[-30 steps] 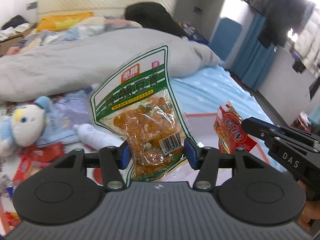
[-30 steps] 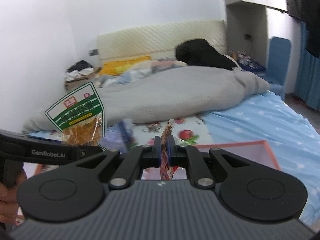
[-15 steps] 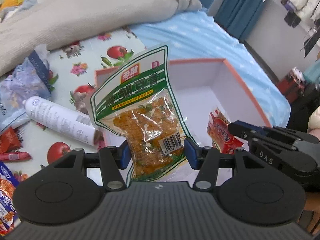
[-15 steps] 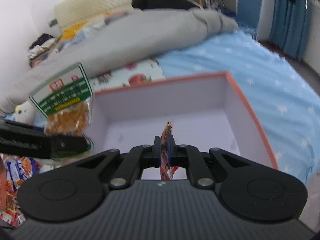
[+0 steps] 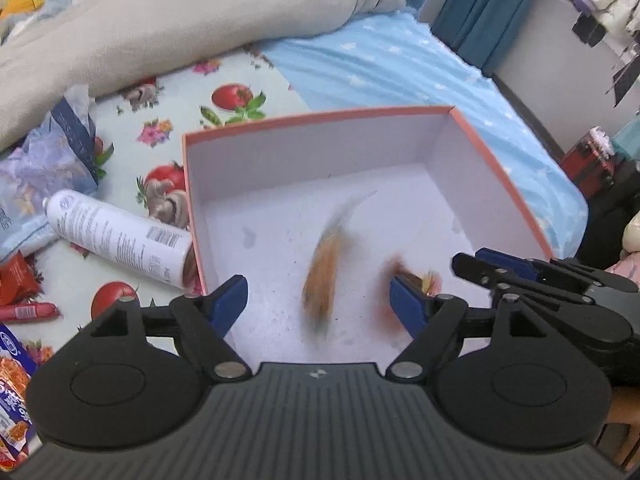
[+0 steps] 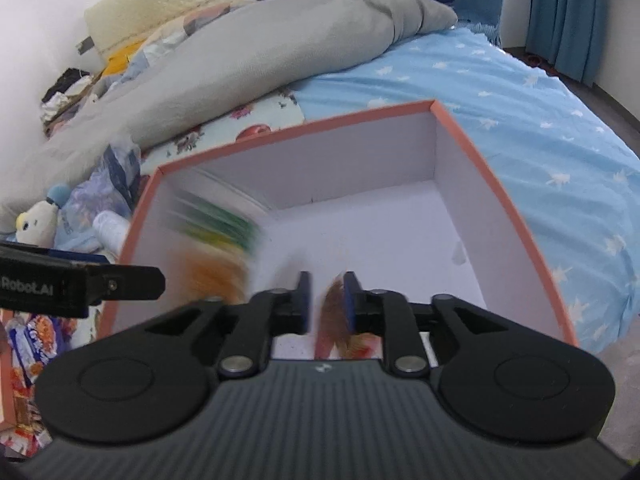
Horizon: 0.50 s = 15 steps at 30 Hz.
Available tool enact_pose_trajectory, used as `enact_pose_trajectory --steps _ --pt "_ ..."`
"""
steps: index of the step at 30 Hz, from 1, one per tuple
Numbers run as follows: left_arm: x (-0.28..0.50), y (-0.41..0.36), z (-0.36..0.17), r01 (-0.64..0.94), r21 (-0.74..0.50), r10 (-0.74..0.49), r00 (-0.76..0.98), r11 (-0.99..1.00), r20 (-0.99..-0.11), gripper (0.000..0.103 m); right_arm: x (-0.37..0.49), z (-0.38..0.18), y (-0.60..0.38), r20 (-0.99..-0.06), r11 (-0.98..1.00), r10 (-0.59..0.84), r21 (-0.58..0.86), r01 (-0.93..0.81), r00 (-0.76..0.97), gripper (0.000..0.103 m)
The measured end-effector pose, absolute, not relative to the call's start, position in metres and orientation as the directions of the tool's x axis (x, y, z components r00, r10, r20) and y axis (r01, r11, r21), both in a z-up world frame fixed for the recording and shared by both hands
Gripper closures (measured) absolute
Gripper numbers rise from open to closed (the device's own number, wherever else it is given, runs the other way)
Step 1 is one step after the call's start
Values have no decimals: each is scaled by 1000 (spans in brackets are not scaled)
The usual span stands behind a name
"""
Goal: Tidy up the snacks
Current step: 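Carry both packs into the pink box and open both tools, then withdraw both tools from the box back over the snack pile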
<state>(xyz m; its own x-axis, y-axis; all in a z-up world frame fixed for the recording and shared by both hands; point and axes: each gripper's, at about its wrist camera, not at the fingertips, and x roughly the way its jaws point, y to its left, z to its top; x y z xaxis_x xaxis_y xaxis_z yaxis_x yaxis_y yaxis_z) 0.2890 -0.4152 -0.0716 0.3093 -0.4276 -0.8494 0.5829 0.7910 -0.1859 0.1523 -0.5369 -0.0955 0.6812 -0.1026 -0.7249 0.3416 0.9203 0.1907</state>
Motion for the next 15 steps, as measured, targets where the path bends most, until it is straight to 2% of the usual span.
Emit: enact_pose_trajectory --steps 15 --pt "231 -340 25 581 -162 -502 492 798 -711 21 104 -18 -488 -581 932 -143 192 306 801 66"
